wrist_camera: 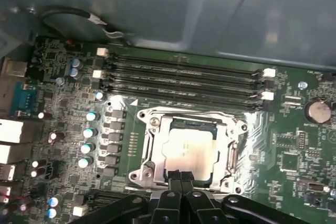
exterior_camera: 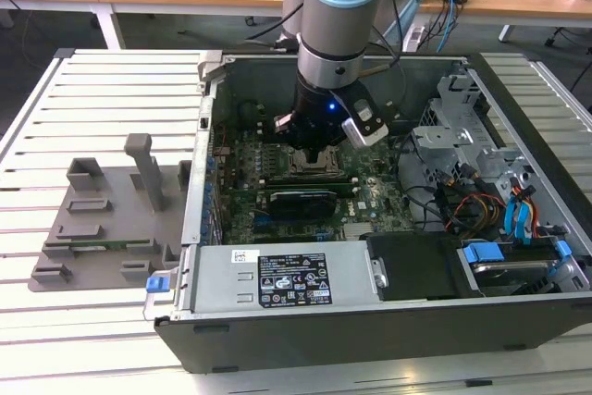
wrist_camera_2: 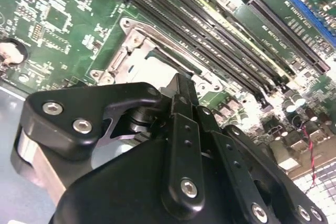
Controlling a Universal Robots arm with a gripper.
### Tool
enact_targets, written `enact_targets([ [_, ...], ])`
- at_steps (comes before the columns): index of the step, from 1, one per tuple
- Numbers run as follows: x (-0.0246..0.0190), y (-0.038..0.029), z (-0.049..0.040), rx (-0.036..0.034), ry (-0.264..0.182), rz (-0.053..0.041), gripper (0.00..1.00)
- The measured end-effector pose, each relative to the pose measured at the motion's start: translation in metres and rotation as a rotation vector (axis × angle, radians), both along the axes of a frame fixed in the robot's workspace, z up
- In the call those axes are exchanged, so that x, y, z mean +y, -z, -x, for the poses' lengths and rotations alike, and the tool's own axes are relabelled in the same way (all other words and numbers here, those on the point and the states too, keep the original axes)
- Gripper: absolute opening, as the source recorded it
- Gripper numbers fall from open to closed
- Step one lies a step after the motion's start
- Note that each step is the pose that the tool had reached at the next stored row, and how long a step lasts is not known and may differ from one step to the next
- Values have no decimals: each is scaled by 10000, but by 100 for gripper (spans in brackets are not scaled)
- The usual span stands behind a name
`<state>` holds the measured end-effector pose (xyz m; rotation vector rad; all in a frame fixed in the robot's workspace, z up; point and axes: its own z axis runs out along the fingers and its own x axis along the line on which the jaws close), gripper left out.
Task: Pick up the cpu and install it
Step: 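Install the second cpu locking lever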
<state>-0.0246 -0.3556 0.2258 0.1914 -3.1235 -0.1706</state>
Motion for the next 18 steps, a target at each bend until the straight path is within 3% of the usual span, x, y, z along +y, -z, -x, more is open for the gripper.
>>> enact_targets([
  [4, 41, -66, -31, 1, 1, 123, 11],
  [8, 98, -229, -48, 1, 0, 311, 11],
  [15, 134, -394, -55, 1, 0, 463, 11],
  [18, 136, -432, -55, 0, 1, 474, 11],
])
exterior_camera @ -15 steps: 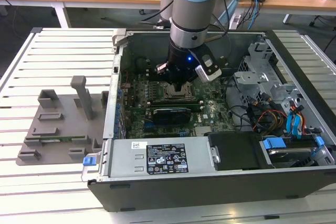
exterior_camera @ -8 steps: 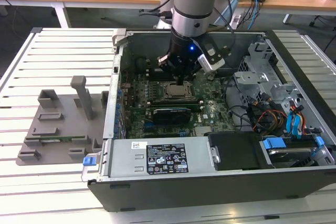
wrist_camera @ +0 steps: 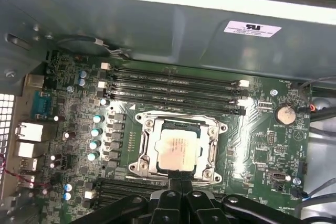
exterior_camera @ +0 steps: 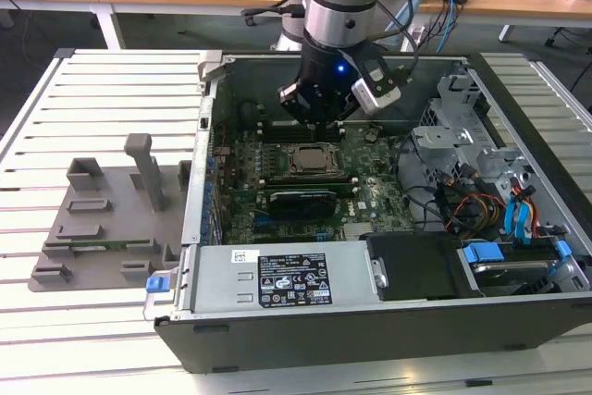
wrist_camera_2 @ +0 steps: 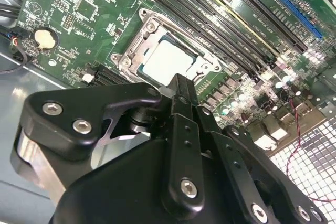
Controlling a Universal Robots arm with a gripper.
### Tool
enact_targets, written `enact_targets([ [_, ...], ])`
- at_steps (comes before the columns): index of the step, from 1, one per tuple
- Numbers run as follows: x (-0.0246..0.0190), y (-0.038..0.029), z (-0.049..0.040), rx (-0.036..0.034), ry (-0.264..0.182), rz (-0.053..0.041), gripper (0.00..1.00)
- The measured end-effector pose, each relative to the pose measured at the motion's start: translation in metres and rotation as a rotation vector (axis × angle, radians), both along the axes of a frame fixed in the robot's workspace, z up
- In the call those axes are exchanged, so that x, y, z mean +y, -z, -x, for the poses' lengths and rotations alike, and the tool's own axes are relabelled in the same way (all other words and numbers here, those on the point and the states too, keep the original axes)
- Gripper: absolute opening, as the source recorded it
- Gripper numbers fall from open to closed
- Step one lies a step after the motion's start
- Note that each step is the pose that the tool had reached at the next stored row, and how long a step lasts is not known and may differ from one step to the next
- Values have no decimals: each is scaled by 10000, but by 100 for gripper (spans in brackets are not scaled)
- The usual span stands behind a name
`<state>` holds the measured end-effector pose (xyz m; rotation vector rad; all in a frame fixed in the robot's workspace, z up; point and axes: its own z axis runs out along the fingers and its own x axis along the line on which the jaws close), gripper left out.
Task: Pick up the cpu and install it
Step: 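Install the second cpu locking lever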
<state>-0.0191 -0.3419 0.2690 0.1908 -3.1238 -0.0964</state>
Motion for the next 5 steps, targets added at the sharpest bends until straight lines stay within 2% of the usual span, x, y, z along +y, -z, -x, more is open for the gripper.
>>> enact_targets([
  [5, 0, -3, 0, 1, -1, 2, 11],
])
